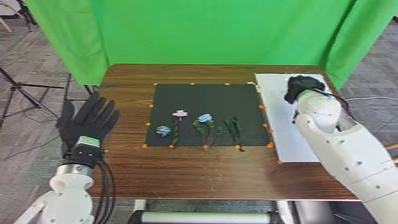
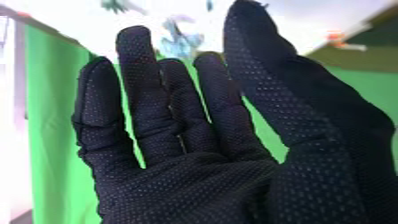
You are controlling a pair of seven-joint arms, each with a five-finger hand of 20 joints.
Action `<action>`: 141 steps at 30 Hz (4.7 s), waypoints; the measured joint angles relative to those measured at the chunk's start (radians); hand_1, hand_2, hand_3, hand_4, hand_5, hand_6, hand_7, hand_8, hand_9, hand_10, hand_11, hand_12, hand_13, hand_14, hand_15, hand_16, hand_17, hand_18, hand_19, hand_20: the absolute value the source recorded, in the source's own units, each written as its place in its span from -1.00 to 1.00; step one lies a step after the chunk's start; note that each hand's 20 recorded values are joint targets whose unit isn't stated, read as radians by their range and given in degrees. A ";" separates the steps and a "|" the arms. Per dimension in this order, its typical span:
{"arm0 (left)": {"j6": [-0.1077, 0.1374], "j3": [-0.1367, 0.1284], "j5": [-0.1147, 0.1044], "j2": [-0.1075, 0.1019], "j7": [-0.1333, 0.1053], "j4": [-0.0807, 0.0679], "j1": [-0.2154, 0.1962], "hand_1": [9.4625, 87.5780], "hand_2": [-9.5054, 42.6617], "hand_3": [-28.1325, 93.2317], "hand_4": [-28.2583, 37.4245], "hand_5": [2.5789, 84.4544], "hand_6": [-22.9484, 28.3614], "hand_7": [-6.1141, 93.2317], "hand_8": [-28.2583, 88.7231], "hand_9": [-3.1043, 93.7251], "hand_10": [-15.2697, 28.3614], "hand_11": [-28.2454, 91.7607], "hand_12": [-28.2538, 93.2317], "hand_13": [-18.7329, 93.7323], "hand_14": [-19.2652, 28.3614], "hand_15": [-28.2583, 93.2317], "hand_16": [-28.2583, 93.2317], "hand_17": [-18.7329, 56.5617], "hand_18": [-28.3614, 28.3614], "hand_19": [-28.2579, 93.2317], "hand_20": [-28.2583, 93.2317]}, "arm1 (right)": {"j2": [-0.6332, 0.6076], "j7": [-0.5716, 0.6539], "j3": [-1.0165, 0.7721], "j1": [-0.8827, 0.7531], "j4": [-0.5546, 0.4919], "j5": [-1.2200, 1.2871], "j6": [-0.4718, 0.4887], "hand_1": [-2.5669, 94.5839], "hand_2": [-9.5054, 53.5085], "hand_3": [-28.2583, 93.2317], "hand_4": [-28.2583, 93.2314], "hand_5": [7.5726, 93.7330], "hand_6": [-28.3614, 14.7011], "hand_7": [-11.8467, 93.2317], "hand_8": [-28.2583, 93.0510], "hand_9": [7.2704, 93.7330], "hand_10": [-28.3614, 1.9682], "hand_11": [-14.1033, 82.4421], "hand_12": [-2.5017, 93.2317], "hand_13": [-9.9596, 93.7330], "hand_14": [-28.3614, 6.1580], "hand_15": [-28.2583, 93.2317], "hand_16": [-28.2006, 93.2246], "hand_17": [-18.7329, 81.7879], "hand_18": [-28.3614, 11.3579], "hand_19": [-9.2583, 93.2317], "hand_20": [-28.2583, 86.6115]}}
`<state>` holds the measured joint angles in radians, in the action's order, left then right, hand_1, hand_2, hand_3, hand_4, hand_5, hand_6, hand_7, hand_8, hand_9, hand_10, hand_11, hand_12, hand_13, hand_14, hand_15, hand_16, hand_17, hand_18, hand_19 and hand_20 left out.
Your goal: Arrange flowers
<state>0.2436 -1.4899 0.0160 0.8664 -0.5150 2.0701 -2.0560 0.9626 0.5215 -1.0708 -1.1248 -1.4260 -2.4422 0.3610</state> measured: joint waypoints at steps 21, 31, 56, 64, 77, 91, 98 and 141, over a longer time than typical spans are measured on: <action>0.018 0.014 -0.011 0.008 -0.003 0.005 0.002 -0.61 -0.05 0.64 -1.00 -0.09 0.18 -0.56 -0.68 -0.26 0.32 -0.15 -0.36 -0.21 0.42 0.13 -0.68 -0.61 0.48 0.06 -0.37 | 0.008 -0.042 0.005 -0.072 0.022 -0.003 -0.246 0.25 -0.93 0.57 -1.00 0.56 0.39 -0.17 -0.50 0.70 0.35 -0.58 -0.42 0.56 0.34 0.10 0.11 0.15 -0.60 0.92 0.21; 0.013 0.006 -0.009 0.008 0.000 0.007 -0.005 -0.61 -0.05 0.63 -1.00 -0.10 0.17 -0.56 -0.68 -0.25 0.32 -0.15 -0.36 -0.21 0.42 0.13 -0.68 -0.61 0.48 0.05 -0.37 | -0.024 -0.077 -0.020 -0.253 -0.310 -0.056 -0.391 0.22 -0.97 0.63 -1.00 0.57 0.36 -0.19 -0.49 0.66 0.28 -0.56 -0.44 0.54 0.35 0.10 0.12 0.14 -0.61 0.92 0.19; 0.075 0.015 -0.011 0.011 0.022 0.007 0.011 -0.61 -0.03 0.65 -1.00 -0.05 0.20 -0.53 -0.69 -0.25 0.34 -0.12 -0.37 -0.33 0.35 0.13 -0.70 -0.62 0.45 0.07 -0.37 | 0.141 -0.152 0.177 -0.248 -0.373 -0.195 -0.284 0.24 -1.00 0.64 -1.00 0.54 0.26 -0.26 -0.51 0.48 0.05 -0.45 -0.58 0.47 0.28 0.13 0.10 0.11 -0.68 0.91 0.15; 0.076 0.007 -0.014 0.014 0.025 0.008 0.010 -0.60 -0.03 0.65 -1.00 -0.04 0.18 -0.52 -0.70 -0.25 0.34 -0.11 -0.38 -0.33 0.35 0.14 -0.71 -0.62 0.45 0.08 -0.38 | 0.141 -0.152 0.178 -0.249 -0.366 -0.192 -0.254 0.24 -1.00 0.64 -1.00 0.46 0.23 -0.27 -0.55 0.38 -0.02 -0.43 -0.64 0.41 0.23 0.14 0.05 0.08 -0.67 0.84 0.09; 0.072 0.009 -0.041 0.012 0.014 0.009 0.011 -0.60 -0.04 0.65 -1.00 -0.04 0.18 -0.51 -0.70 -0.25 0.33 -0.09 -0.39 -0.32 0.36 0.16 -0.72 -0.63 0.45 0.09 -0.38 | 0.133 -0.157 0.166 -0.255 -0.407 -0.153 -0.161 0.13 -1.00 0.71 -1.00 0.42 0.24 -0.34 -0.58 0.34 -0.08 -0.44 -0.65 0.40 0.12 0.16 0.01 0.07 -0.70 0.84 0.08; 0.064 0.014 -0.042 0.011 0.023 0.008 0.018 -0.61 -0.04 0.65 -1.00 -0.04 0.19 -0.50 -0.70 -0.22 0.35 -0.07 -0.38 -0.27 0.40 0.20 -0.72 -0.64 0.47 0.11 -0.38 | 0.114 -0.158 0.126 -0.282 -0.511 -0.107 -0.094 0.03 -1.00 0.74 -1.00 0.41 0.21 -0.37 -0.64 0.34 -0.12 -0.45 -0.64 0.40 -0.01 0.24 -0.13 0.06 -0.71 0.86 0.08; 0.062 0.019 -0.046 0.009 0.022 0.008 0.019 -0.61 -0.03 0.65 -1.00 -0.03 0.19 -0.50 -0.70 -0.21 0.35 -0.06 -0.38 -0.25 0.40 0.21 -0.71 -0.64 0.48 0.11 -0.38 | 0.114 -0.160 0.097 -0.279 -0.506 -0.084 -0.076 0.11 -1.00 0.74 -1.00 0.15 0.13 -0.48 -0.74 0.10 -0.08 -0.50 -0.68 0.37 0.07 0.20 -0.05 0.05 -0.71 0.84 0.07; 0.060 0.020 -0.059 0.009 0.010 0.010 0.005 -0.61 -0.02 0.65 -1.00 -0.03 0.20 -0.51 -0.70 -0.21 0.35 -0.06 -0.38 -0.23 0.41 0.21 -0.71 -0.63 0.48 0.11 -0.38 | 0.142 -0.230 0.089 -0.220 -0.460 -0.089 0.134 0.09 -1.00 0.63 -1.00 0.60 0.24 -0.24 -0.48 0.12 -0.15 -0.52 -0.69 0.30 -0.11 0.28 -0.20 0.02 -0.73 0.85 0.14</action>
<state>0.3036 -1.4700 -0.0426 0.8750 -0.5048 2.0802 -2.0506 1.1042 0.2914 -0.9821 -1.3453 -1.8856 -2.5308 0.4950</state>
